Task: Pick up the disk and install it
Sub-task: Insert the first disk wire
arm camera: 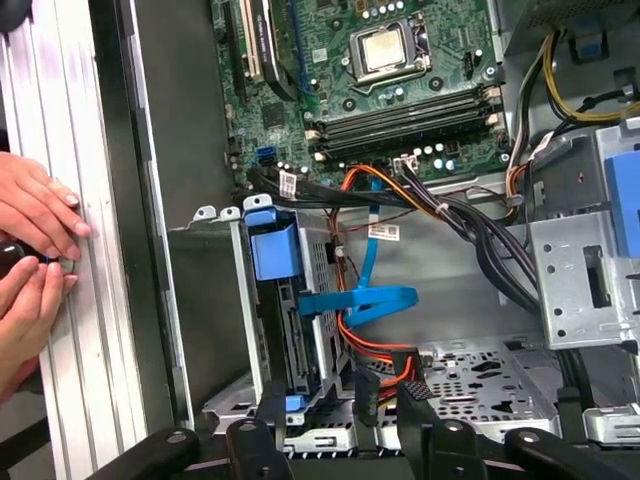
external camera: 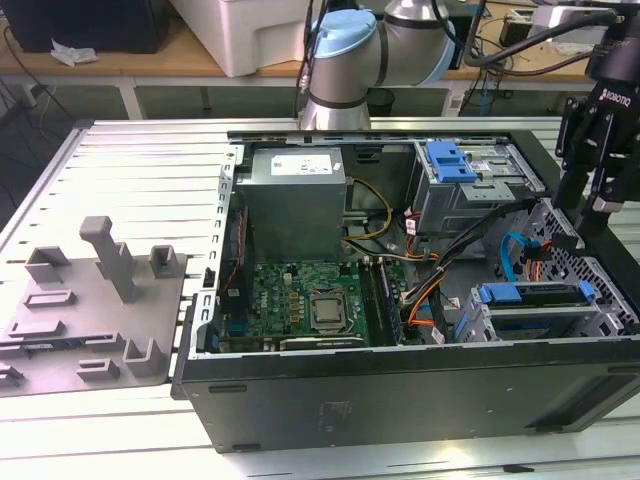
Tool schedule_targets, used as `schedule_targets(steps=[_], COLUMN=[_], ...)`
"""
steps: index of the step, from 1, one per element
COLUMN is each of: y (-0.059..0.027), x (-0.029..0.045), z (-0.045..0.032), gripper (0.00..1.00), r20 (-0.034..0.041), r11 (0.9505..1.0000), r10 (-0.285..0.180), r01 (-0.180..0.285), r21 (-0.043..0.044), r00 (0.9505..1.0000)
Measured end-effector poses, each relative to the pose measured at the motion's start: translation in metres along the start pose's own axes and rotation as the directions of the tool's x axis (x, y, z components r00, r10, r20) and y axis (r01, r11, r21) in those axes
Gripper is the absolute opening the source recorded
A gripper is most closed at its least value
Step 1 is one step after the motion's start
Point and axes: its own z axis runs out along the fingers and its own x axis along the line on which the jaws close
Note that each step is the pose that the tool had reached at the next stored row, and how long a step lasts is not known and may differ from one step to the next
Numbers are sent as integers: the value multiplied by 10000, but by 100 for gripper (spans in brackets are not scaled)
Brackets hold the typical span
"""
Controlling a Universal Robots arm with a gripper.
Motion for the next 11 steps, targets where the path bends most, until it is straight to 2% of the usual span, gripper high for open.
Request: schedule_targets(steps=[1,3,4,5,9,11], y=[-6,-18,-26,-31,-28,-28], x=[-13,-46,-72,-96,-150,-163], z=[2,6,9,14,49,73], gripper=[55,42,35,35,35,35], r20=[-42,-151,-229,-312,-527,-590], r11=[10000,10000,10000,10000,9999,9999], r10=[2,10,14,19,59,90], r01=[-2,-10,-15,-22,-64,-97], r21=[-11,-38,-57,-77,-102,-103], r00=[10000,9999,9997,9995,9986,9982])
